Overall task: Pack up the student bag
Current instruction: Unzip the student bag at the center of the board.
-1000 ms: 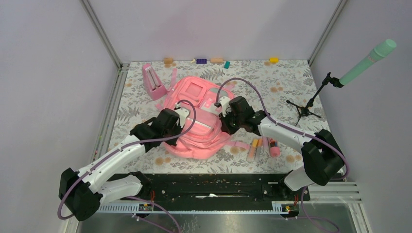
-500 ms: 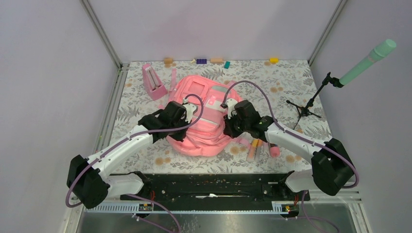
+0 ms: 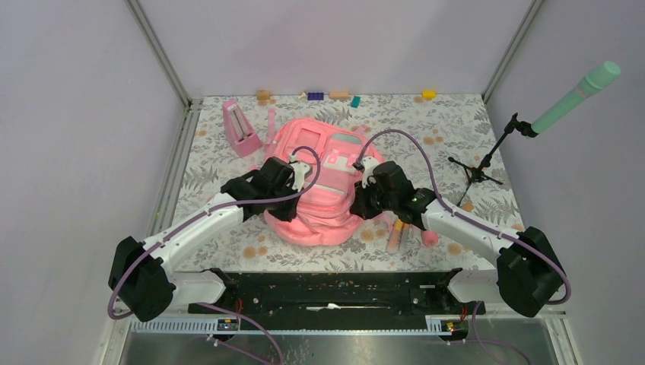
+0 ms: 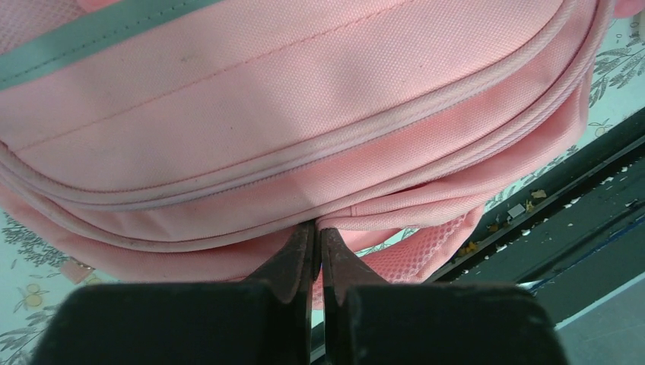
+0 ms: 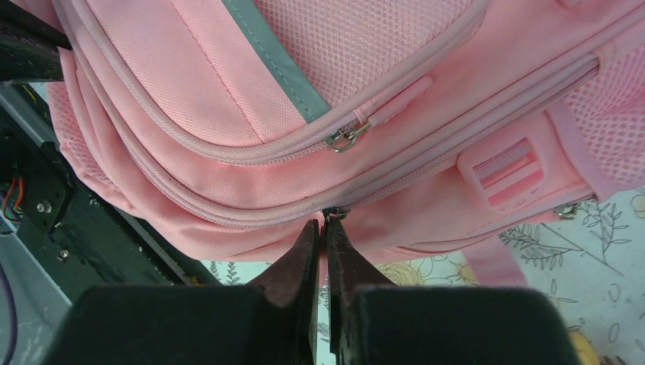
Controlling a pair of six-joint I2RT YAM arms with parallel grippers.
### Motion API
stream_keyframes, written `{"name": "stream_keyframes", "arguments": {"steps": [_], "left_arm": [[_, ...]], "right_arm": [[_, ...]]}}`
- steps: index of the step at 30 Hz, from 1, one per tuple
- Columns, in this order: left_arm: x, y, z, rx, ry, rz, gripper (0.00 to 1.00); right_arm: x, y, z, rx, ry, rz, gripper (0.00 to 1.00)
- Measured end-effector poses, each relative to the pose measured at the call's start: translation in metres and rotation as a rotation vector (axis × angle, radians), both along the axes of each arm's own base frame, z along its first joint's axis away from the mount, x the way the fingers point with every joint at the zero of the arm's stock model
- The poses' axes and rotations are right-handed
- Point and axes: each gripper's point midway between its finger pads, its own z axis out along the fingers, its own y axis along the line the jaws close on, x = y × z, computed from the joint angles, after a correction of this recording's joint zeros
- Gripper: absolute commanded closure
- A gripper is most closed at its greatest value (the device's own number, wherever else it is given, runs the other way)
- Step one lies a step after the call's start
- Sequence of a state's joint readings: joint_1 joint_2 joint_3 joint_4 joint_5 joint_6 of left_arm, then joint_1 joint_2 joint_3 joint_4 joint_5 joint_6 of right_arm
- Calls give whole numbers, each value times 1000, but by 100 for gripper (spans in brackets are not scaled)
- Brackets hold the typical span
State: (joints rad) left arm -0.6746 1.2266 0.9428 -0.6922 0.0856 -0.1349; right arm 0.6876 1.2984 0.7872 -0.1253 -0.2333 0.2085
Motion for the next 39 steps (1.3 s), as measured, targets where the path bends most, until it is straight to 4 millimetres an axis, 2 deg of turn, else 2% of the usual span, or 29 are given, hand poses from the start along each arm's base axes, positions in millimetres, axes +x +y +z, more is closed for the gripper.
{"name": "stream_keyframes", "arguments": {"steps": [5,10,13,14,15,18,21,24,28,30,34,37,39], "left_arm": [[-4,-6,-7,-18,53,1,100],[-8,-11,-12,-33,96,-6,100],[-11,-15,-13,-50,118,-13,83],[-12,-17,-13,-58,122,-15,74],[-12,-18,-13,-64,125,-16,61],[-13,-26,-5,-110,121,-14,38],[-12,-33,12,-170,72,-21,22],[3,-35,42,-236,-53,-4,13],[39,-12,77,-262,-192,126,7],[59,6,83,-257,-229,217,6],[89,46,73,-260,-203,405,7],[101,67,53,-259,-152,505,19],[103,74,40,-274,-107,540,22]], "right_arm": [[-6,0,-4,35,20,-36,100],[-14,1,1,72,25,-54,100],[-19,3,1,74,29,-49,100],[-20,3,-1,69,30,-51,100],[-21,3,-2,65,30,-51,100],[-22,1,-7,47,24,-61,100],[-22,1,-7,40,12,-61,100],[-26,7,-5,53,10,-40,100],[-27,9,-4,63,7,-30,100],[-27,10,-4,64,8,-28,100],[-27,10,-3,68,8,-24,100],[-27,11,-2,71,7,-23,100],[-27,11,-2,72,8,-22,100]]}}
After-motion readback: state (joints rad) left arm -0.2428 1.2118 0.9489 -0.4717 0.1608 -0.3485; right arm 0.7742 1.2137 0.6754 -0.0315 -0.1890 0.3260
